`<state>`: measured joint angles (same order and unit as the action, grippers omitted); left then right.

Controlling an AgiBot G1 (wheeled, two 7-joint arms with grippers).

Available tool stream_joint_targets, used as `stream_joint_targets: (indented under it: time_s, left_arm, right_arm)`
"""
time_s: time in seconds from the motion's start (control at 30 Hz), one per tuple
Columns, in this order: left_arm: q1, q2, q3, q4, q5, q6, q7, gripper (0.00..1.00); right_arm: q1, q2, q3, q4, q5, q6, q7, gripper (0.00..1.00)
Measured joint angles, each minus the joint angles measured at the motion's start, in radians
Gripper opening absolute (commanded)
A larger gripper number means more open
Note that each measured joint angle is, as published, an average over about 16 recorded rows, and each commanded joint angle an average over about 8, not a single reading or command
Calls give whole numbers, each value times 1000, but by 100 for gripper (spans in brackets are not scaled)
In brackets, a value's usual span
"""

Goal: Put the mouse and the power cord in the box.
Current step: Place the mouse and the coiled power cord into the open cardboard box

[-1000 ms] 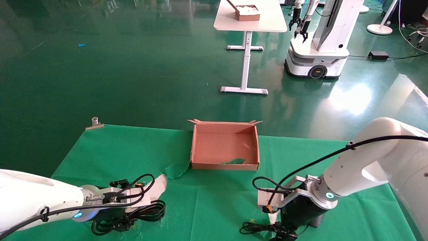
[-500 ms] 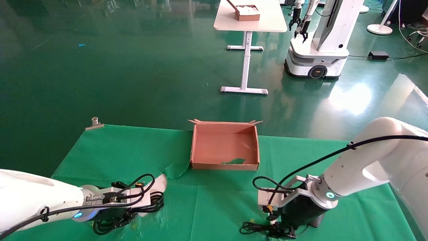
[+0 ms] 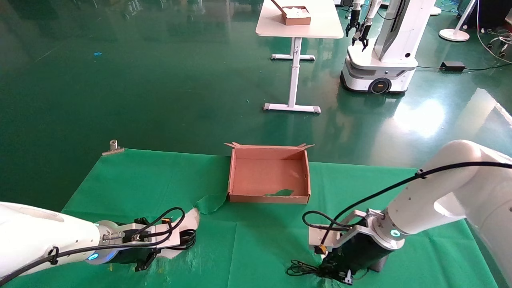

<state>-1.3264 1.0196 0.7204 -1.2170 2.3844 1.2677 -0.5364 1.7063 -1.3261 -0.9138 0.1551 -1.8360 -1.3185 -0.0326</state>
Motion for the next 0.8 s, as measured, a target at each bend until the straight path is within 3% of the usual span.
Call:
stream_joint_targets:
  time_s: [0.37,0.6,0.8]
  left_arm:
    - [-23,-2,-15,-8,-29,21,-9,0]
    - [-93,13,-59,-54,-131,85,-42,0]
    - [-168,82,-94,-104,-232,123,-79,0]
  right_arm:
    - [23,17,4,12,3,1,2,0]
    - [88,56,3,57,-8,-3,27,0]
    - [162,105,-6,148,-34,-27,83,0]
